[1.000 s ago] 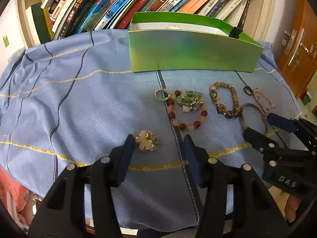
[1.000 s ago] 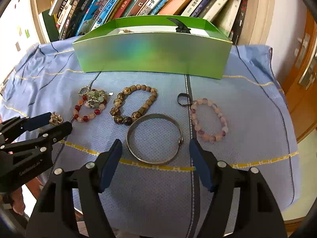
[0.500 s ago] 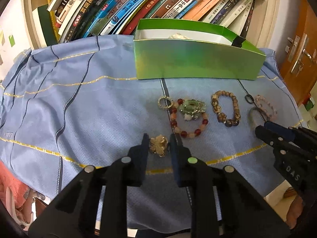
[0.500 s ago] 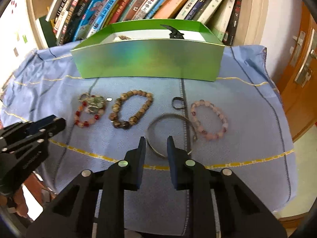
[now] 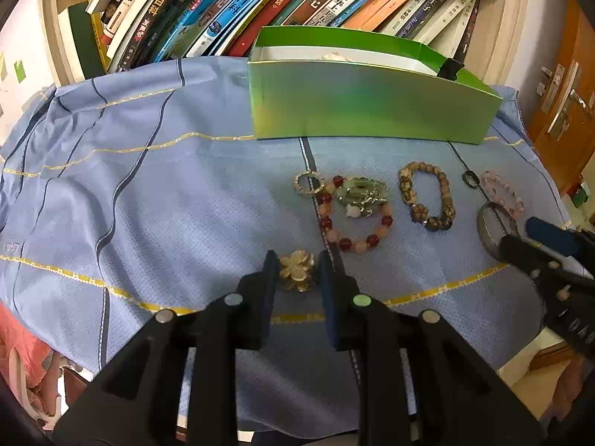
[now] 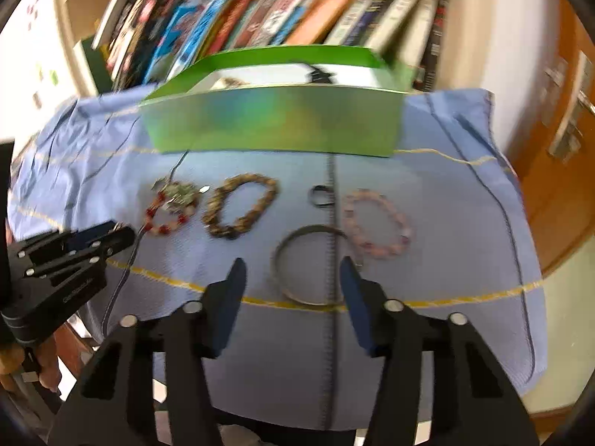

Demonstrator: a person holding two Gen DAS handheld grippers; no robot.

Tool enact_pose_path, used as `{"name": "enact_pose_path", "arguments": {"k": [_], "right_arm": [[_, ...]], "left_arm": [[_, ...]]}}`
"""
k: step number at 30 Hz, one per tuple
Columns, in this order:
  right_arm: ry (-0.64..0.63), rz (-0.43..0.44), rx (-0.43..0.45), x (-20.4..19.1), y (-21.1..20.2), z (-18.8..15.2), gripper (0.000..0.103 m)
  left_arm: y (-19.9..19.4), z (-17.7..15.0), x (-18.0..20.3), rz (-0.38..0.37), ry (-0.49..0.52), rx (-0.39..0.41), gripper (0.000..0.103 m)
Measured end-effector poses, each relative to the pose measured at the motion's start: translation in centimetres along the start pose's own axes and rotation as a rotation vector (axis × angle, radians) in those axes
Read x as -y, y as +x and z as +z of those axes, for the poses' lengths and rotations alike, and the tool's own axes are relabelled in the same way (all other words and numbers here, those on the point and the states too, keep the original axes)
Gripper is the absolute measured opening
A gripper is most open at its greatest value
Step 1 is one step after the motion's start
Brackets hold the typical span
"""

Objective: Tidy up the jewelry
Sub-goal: 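Grasp the small gold charm with the left tool while the right tool grasps the silver bangle, then carry the charm and bangle into the green box and open both tools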

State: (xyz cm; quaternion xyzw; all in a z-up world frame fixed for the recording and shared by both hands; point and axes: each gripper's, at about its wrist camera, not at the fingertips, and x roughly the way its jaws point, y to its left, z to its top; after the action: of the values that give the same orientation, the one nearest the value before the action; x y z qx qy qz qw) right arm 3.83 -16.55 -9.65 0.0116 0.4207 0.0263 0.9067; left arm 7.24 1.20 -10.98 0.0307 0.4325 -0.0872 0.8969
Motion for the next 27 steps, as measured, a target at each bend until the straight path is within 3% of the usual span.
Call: {"name": "enact_pose_path", "arguments": {"k": [2,4,7,8,21,27], "right_arm": [[-0.028,-0.009,-0.033,-1.0,1.2,0.2,0.032],[-0.041,-0.026,-0.041,-1.6,1.8,0.3,0.027],[-0.042,-0.009,-0.049,-1.9,1.8,0.6,0.007],[-0.043,-0.007,-0.049,-1.9,1.9,0.5,0.005],[0.007,-0.006,0.005,-0.7,0.1,1.0,0.004],[0.009,-0.015,0.071,-0.1,-1.8,3.2,0.004]], "left_arm": [[0.0,0.0,0.0,-0.003,0.0,0.001,0.024],[0.1,0.0,-0.2,-0.007,-0.003,0.002,0.025],[0.1,0.0,-0.3,-0.012,-0.002,0.006,0.025],[0.1,0.0,-0.4,-0.015,-0.004,0.007,0.022],[-1.4,0.6,0.4,-0.003,0.017,0.037,0.02],[-4.0,3.4,0.6,-0.05,0.034,0.123,0.02]]}}
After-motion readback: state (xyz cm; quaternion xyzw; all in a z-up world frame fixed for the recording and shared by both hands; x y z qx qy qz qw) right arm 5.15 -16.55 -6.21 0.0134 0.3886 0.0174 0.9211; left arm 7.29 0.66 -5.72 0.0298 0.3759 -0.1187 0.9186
